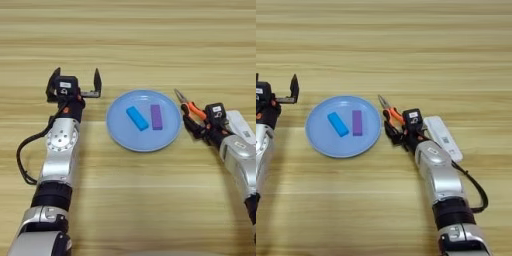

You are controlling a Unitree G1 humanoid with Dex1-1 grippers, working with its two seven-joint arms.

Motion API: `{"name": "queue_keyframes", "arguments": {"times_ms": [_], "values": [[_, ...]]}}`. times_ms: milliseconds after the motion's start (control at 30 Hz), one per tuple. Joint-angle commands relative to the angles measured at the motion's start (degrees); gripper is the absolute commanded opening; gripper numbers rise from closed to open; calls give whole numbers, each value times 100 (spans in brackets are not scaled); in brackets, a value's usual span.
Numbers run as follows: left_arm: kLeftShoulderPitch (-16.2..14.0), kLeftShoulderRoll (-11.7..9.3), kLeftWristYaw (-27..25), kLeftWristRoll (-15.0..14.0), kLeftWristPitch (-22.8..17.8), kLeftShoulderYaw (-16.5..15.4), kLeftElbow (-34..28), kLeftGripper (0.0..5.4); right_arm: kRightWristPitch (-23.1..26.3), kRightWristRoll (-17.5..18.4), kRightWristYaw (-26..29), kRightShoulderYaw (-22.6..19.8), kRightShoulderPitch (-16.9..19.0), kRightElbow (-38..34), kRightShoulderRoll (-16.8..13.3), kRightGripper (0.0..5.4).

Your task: Move the objects on the table

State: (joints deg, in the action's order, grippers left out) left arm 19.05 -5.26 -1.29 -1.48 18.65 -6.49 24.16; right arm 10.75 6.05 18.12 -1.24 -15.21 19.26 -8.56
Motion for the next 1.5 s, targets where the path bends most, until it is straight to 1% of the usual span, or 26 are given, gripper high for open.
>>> {"name": "queue_keyframes", "arguments": {"times_ms": [33, 233, 400, 500, 800, 933, 1067, 1133, 1300, 1433, 1500], "values": [[11, 22, 5, -15, 12, 15, 11, 540, 76, 77, 34, -45, -64, -259, -49, 345], [26, 27, 6, -14, 23, 17, 37, 540, 58, 55, 36, -80, -83, -474, -113, 345], [32, 33, 18, -3, 18, 23, 40, 540, 23, -7, 98, -33, -66, -738, -231, 345], [37, 34, 24, 3, 21, 25, 49, 540, 54, -23, 202, 24, -18, -1052, -336, 345], [68, 17, 23, 2, 35, 16, 85, 540, 261, 80, 590, 150, 209, -2126, -634, 345], [57, 14, 19, 2, 35, 17, 76, 540, 385, 235, 935, 180, 332, -2688, -835, 345], [70, -3, 27, 2, 44, 1, 91, 540, 513, 506, 1284, 185, 394, -3042, -1006, 345], [74, -10, 32, 3, 48, -5, 91, 540, 503, 567, 1465, 240, 427, -3191, -1123, 345], [73, -15, 33, 4, 47, -6, 87, 540, 342, 645, 1906, 384, 544, -3427, -1356, 345], [74, -11, 31, 0, 47, -4, 75, 540, 103, 906, 2531, 572, 792, -3570, -1519, 345], [71, -11, 30, 2, 43, -2, 65, 540, 8, 973, 2781, 633, 861, -3544, -1593, 345]]}}
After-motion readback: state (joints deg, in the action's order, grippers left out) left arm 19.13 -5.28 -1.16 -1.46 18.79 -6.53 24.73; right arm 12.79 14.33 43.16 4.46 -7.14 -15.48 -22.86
